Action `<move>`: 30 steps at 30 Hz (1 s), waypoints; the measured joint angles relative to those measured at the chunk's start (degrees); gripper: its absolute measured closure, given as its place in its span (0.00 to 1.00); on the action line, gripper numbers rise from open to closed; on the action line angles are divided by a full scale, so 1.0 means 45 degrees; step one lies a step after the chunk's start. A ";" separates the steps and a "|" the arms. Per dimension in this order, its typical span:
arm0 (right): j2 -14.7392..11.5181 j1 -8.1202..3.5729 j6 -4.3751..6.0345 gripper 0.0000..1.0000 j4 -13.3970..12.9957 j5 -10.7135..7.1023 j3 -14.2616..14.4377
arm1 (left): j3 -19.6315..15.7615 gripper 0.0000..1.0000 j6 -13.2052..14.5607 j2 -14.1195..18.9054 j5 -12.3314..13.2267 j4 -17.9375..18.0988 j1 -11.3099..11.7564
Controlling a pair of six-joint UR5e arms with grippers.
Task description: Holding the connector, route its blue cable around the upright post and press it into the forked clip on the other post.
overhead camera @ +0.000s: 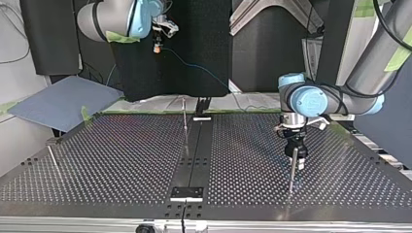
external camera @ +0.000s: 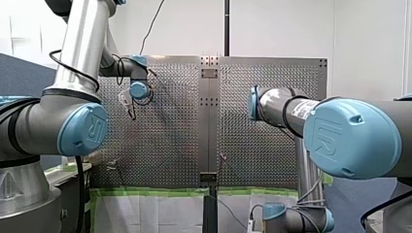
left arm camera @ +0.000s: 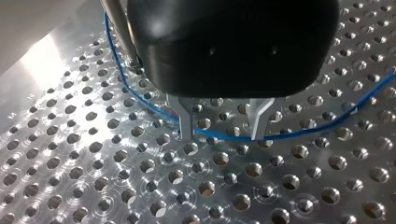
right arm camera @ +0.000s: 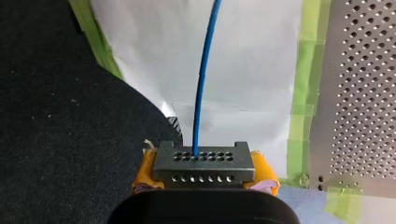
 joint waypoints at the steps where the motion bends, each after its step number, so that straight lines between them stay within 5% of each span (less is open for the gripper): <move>1: 0.0020 -0.0006 -0.0036 1.00 -0.0013 0.0009 0.0001 | 0.0000 0.40 0.0000 0.0000 0.0000 0.0000 -0.0001; 12: -0.0391 -0.0087 -0.0352 1.00 0.0135 0.0021 0.0005 | -0.0001 0.40 0.0000 0.0002 0.0000 -0.0013 -0.0002; 23: -0.1552 -0.0252 -0.0425 1.00 0.1262 0.0133 0.0016 | -0.0003 0.40 0.0000 0.0000 -0.0027 -0.0018 -0.0013; 30: -0.2301 -0.0475 -0.0831 1.00 0.2013 0.0137 0.0030 | -0.0002 0.40 0.0025 0.0000 -0.0147 -0.0013 -0.0034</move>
